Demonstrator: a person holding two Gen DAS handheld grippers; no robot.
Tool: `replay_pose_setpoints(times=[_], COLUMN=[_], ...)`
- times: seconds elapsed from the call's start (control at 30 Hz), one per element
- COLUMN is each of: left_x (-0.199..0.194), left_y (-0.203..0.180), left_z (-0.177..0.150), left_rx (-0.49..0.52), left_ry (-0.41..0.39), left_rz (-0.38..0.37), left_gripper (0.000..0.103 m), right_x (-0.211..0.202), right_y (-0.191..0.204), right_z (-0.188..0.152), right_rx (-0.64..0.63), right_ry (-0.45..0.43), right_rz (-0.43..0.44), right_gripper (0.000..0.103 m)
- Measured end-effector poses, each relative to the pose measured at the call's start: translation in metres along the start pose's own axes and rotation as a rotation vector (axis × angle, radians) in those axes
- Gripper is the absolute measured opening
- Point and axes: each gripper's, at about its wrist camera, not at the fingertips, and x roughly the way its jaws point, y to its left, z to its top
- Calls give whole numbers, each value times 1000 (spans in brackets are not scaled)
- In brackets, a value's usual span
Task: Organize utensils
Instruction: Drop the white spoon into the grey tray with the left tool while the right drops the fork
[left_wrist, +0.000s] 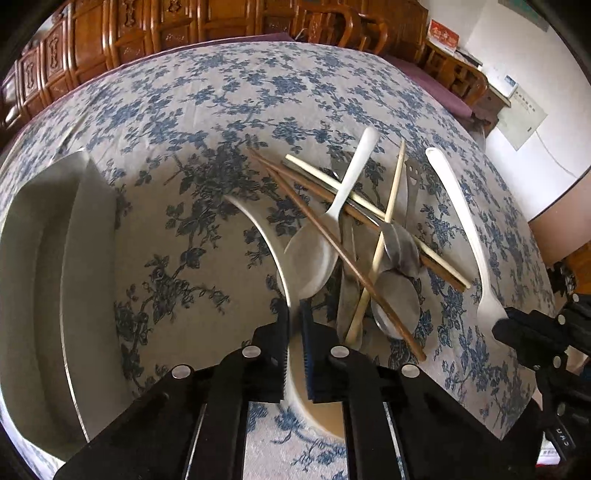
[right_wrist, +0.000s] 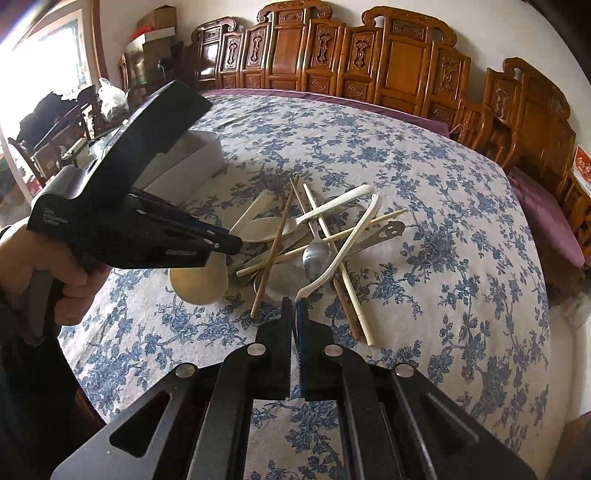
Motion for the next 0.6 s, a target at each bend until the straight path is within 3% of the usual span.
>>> replay_pose_setpoints(times=[0.43,0.6], left_x=[-55,-85], left_y=[14,29], left_z=[-3,0], left_rx=[46,59], left_ry=[-91,-127], left_rz=[-3,27], left_gripper=[3,3], right_x=[-7,-12], right_y=[28,46], right_z=[18,31], right_rx=[-15,-35], right_ry=[-36,-63], right_rz=[21,43], right_gripper=[4,4])
